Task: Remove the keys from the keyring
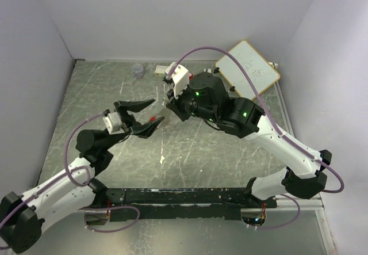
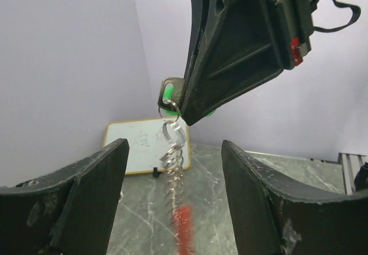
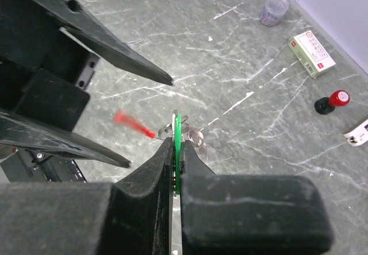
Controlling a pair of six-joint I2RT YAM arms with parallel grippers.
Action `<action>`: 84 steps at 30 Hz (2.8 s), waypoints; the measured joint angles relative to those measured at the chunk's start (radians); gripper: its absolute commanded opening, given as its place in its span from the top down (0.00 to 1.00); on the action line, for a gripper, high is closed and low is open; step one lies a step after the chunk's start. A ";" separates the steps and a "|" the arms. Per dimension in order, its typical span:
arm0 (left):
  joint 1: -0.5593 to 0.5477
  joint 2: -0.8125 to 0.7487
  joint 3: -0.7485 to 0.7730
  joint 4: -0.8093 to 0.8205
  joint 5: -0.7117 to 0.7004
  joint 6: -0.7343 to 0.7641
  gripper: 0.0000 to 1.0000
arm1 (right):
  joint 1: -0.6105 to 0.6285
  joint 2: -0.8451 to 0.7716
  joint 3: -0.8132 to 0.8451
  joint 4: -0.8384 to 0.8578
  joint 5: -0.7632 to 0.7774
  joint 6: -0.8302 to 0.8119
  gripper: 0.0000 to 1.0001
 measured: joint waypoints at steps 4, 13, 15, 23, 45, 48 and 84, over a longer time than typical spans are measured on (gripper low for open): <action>-0.001 -0.124 -0.047 -0.031 -0.083 0.027 0.28 | 0.000 0.000 0.000 0.019 0.008 0.000 1.00; -0.001 -0.226 -0.047 -0.133 -0.143 0.071 0.37 | 0.000 0.000 0.000 0.031 0.015 0.001 1.00; -0.001 -0.226 -0.047 -0.144 -0.150 0.069 0.44 | 0.000 0.000 0.000 0.034 0.015 0.001 1.00; -0.001 -0.205 -0.047 -0.152 -0.144 0.049 0.55 | 0.000 0.000 0.000 0.034 0.024 0.002 1.00; -0.001 -0.105 -0.047 0.008 0.043 -0.151 0.60 | 0.000 0.003 0.000 0.036 0.048 0.002 1.00; -0.001 -0.105 -0.047 0.008 0.043 -0.152 0.60 | 0.000 0.003 0.000 0.037 0.047 0.002 1.00; -0.001 0.010 0.066 -0.103 -0.131 0.054 0.53 | 0.000 0.001 0.000 0.041 0.039 -0.002 1.00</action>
